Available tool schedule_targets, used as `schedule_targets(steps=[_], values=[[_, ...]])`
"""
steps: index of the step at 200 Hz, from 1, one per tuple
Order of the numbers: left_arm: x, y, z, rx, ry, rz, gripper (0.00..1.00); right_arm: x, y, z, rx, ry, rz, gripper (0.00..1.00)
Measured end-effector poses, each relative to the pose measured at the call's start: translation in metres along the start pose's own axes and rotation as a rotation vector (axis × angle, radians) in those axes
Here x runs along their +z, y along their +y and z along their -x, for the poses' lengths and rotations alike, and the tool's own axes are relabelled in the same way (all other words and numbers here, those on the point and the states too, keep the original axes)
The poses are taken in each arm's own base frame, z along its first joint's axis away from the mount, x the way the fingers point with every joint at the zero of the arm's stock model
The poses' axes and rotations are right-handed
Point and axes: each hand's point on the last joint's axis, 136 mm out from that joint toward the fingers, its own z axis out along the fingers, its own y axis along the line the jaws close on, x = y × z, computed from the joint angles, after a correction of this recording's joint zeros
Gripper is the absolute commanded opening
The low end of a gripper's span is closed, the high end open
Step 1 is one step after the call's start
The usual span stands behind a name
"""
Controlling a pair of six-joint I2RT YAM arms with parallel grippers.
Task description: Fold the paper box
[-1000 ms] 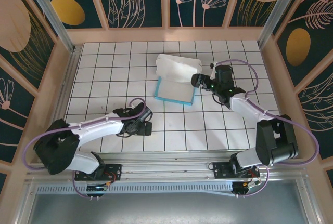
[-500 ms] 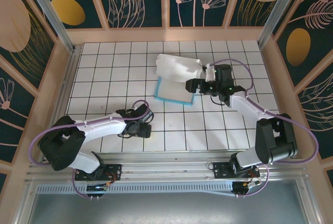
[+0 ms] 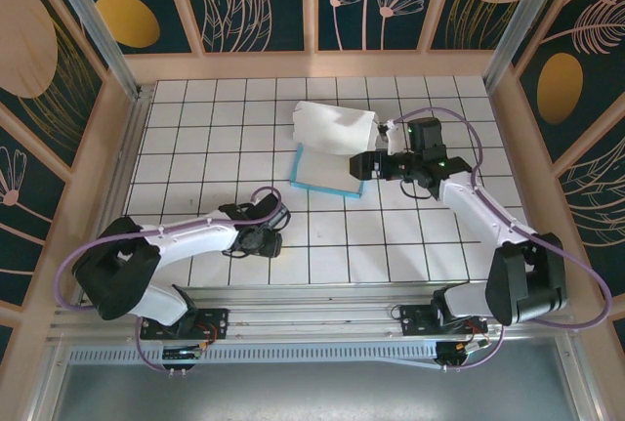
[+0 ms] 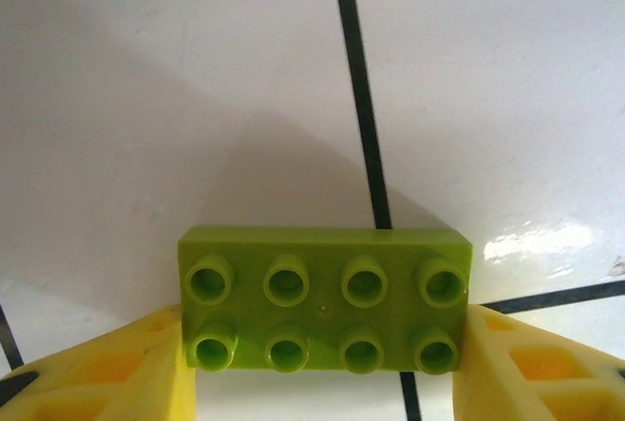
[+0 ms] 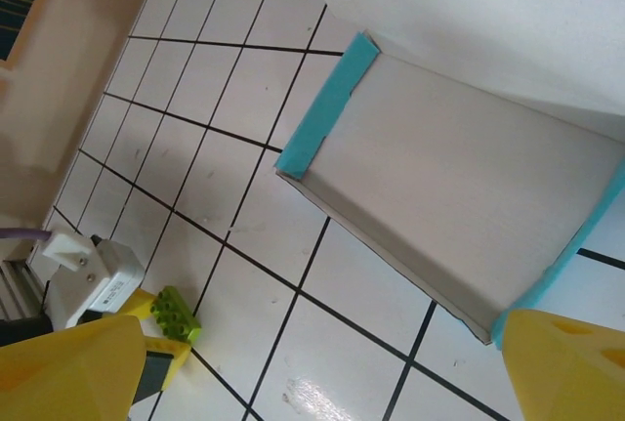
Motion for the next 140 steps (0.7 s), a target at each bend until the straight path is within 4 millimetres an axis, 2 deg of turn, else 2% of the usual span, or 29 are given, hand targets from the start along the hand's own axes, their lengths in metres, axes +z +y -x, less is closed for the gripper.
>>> schedule_targets(steps=[18, 50, 65, 83, 111, 140], values=[[-0.013, -0.012, 0.022, 0.003, -0.035, -0.015, 0.44, -0.005, 0.001, 0.003, 0.008, -0.013, -0.013, 0.95], [-0.052, -0.056, 0.098, -0.014, -0.178, -0.08, 0.39, -0.022, 0.002, 0.017, 0.02, -0.081, -0.063, 0.96], [-0.059, -0.076, 0.129, -0.021, -0.224, -0.098, 0.38, -0.034, -0.003, 0.025, 0.036, -0.128, -0.105, 0.97], [-0.054, -0.097, 0.162, -0.026, -0.25, -0.091, 0.37, -0.054, -0.013, 0.037, 0.067, -0.199, -0.173, 0.98], [-0.032, -0.129, 0.211, -0.031, -0.282, -0.068, 0.38, -0.093, -0.023, 0.052, 0.094, -0.323, -0.255, 0.98], [-0.011, -0.141, 0.242, -0.032, -0.298, -0.046, 0.4, -0.12, -0.017, 0.057, 0.089, -0.411, -0.281, 0.98]])
